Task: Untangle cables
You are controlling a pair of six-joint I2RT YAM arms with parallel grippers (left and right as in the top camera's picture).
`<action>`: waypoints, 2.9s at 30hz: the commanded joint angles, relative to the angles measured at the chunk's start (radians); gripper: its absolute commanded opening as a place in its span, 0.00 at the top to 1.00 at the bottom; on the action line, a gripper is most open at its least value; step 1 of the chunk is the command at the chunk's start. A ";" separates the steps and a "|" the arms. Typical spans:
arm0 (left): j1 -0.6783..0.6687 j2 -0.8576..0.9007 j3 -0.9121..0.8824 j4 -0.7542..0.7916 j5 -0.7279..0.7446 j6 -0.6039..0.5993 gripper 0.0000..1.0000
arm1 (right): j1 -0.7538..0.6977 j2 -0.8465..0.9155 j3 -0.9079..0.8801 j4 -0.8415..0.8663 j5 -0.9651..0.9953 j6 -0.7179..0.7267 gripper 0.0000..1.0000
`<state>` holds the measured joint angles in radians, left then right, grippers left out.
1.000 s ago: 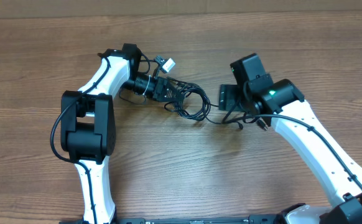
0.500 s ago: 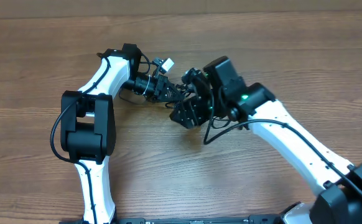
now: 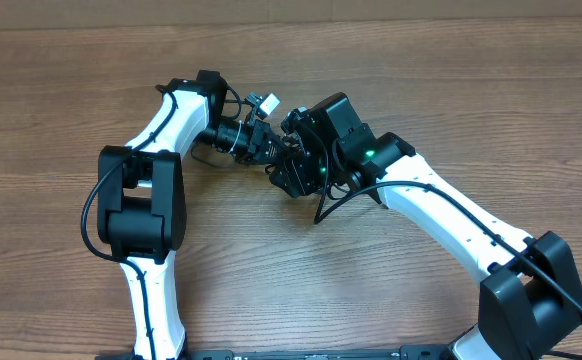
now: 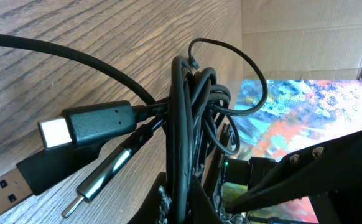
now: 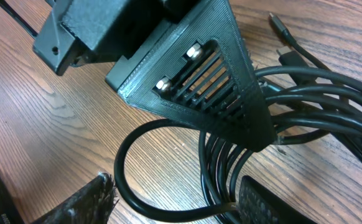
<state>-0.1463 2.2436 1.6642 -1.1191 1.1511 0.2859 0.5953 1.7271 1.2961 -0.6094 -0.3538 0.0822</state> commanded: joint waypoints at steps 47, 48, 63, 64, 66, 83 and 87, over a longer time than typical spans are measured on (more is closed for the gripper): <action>-0.033 0.010 0.007 0.029 -0.093 -0.085 0.39 | -0.167 0.003 -0.026 0.038 0.084 0.679 0.96; -0.041 0.010 0.008 0.034 -0.093 -0.085 0.39 | -0.171 0.003 -0.026 0.042 0.083 0.699 0.96; -0.097 0.010 0.007 0.100 -0.167 -0.198 0.91 | -0.243 0.003 -0.026 0.013 0.000 0.714 0.96; -0.097 0.010 0.007 0.099 -0.167 -0.198 0.95 | -0.243 0.003 -0.026 0.013 0.001 0.703 0.96; -0.097 0.010 0.007 0.099 -0.167 -0.198 0.96 | -0.243 0.003 -0.026 0.013 0.002 0.694 0.96; -0.029 0.010 0.007 0.103 0.261 -0.008 0.96 | -0.236 0.003 -0.027 -0.145 -0.105 0.435 0.96; -0.028 0.010 0.007 0.094 0.317 0.032 0.96 | -0.196 0.008 -0.027 -0.079 -0.104 0.437 0.96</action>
<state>-0.1814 2.2505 1.6642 -1.0210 1.3666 0.2607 0.3702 1.7271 1.2732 -0.7204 -0.4419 0.5289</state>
